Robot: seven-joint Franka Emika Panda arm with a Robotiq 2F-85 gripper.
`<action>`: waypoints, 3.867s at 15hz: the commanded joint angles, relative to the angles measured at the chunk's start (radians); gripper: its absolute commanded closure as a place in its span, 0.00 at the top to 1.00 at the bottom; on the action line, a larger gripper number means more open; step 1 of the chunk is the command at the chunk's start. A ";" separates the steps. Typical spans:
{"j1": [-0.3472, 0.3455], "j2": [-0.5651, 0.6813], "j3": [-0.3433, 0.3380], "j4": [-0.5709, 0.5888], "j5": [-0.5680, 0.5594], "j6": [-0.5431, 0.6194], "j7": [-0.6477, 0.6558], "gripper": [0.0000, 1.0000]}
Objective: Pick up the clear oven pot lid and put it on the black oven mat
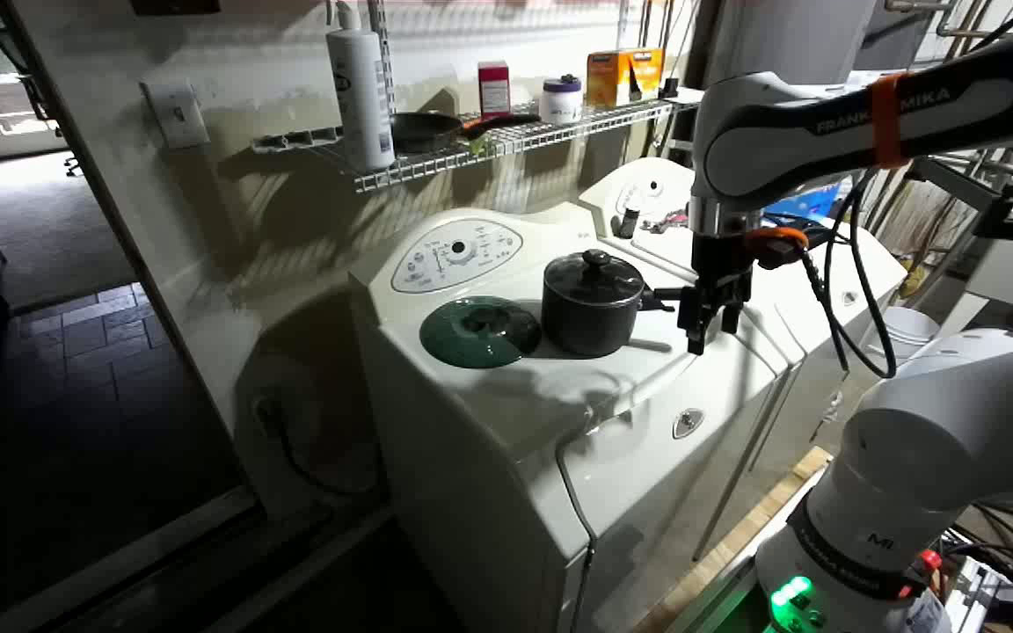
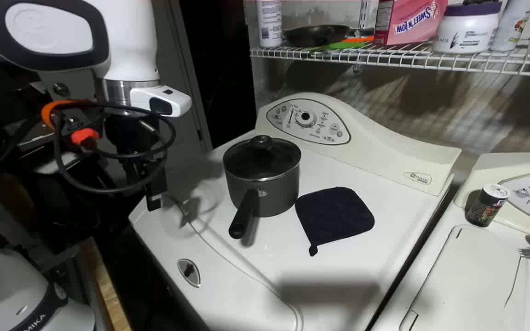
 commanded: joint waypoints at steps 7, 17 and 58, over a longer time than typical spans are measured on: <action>-0.001 -0.007 0.002 0.017 0.000 -0.001 0.005 1.00; 0.044 0.002 0.052 0.211 0.023 0.187 0.034 1.00; 0.024 0.510 0.014 0.608 0.021 0.276 0.020 1.00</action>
